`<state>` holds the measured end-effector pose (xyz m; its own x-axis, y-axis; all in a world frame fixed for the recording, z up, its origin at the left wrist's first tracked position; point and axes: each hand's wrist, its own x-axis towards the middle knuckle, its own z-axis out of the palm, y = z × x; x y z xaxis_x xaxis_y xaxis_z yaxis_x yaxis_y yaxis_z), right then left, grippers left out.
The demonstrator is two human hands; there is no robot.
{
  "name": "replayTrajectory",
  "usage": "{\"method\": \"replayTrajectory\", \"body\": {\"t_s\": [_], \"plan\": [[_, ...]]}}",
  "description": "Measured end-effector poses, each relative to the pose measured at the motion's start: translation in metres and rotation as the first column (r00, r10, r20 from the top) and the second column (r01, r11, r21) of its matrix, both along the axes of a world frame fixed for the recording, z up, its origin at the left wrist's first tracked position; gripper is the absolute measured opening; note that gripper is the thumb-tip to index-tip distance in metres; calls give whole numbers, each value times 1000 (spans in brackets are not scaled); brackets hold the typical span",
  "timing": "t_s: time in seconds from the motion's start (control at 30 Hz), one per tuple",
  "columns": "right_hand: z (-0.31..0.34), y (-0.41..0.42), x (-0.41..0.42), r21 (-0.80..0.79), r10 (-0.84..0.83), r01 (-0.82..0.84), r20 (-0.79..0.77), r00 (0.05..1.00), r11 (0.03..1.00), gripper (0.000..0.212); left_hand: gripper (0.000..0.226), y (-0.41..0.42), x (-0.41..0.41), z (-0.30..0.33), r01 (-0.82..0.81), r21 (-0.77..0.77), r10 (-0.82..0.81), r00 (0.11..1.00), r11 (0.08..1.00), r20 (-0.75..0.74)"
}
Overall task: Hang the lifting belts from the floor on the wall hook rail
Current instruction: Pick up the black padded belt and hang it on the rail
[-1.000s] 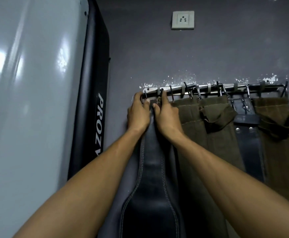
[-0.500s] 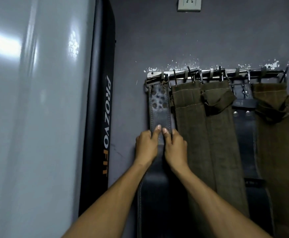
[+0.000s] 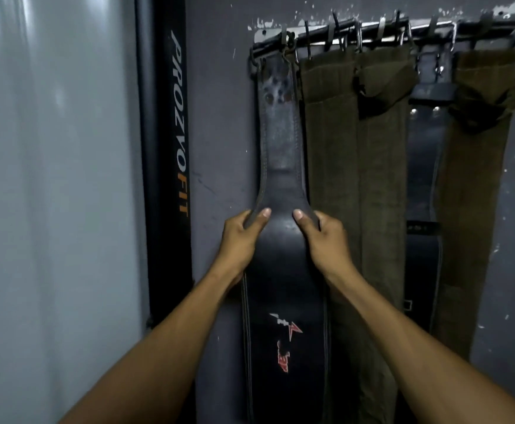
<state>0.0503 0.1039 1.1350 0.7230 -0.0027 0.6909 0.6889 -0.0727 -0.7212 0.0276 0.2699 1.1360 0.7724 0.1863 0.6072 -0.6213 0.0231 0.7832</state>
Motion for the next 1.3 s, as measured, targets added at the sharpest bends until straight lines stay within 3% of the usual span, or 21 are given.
{"method": "replayTrajectory", "body": {"t_s": [0.07,0.13,0.17,0.2,0.23,0.3,0.37,0.47,0.57,0.63,0.7,0.77,0.83,0.93,1.07,1.3], "plan": [[-8,-9,-7,115,252,-244,-59,966,963,24,13,2,-10,-3,58,-32,-58,998,998,15],[-40,-26,-13,278,573,-517,-185,798,810,33,26,8,-17,-31,157,-67,-159,987,985,-36],[-65,-32,-19,309,648,-573,-274,710,759,38,34,8,-22,-56,194,-73,-201,973,978,-112],[-90,-34,-26,279,643,-579,-355,679,766,39,40,4,-30,-83,203,-66,-212,958,977,-194],[-112,-35,-31,213,584,-548,-395,709,809,37,45,-1,-38,-106,186,-62,-196,946,981,-259],[-136,-32,-40,150,430,-404,-367,825,902,31,54,-11,-53,-131,84,-97,-112,937,992,-332],[-136,-33,-47,160,398,-365,-312,863,917,30,60,-15,-64,-131,4,-128,-49,933,992,-356],[-139,-45,-58,181,525,-492,-306,794,851,43,47,-21,-85,-134,-14,-80,-18,924,997,-382],[-188,-65,-73,129,560,-564,-420,714,816,50,34,-32,-120,-187,81,-64,-100,901,995,-423],[-227,-73,-87,108,510,-525,-462,725,844,39,46,-41,-144,-229,96,-60,-113,887,994,-447],[-245,-74,-102,165,465,-440,-446,765,883,37,44,-50,-162,-253,59,-157,-123,893,986,-433],[-244,-74,-113,188,457,-417,-419,785,889,41,38,-55,-173,-252,41,-211,-129,897,977,-422],[-244,-79,-124,184,508,-480,-448,736,858,44,41,-53,-185,-251,73,-188,-148,893,979,-424],[-262,-96,-141,84,507,-550,-523,685,831,49,42,-58,-207,-263,79,-26,-81,850,997,-521],[-277,-109,-165,8,372,-440,-547,750,898,33,35,-72,-230,-281,-2,-20,-9,829,1000,-559],[-257,-114,-202,-68,242,-336,-562,791,939,45,45,-82,-252,-269,5,30,14,804,1000,-595]]}}
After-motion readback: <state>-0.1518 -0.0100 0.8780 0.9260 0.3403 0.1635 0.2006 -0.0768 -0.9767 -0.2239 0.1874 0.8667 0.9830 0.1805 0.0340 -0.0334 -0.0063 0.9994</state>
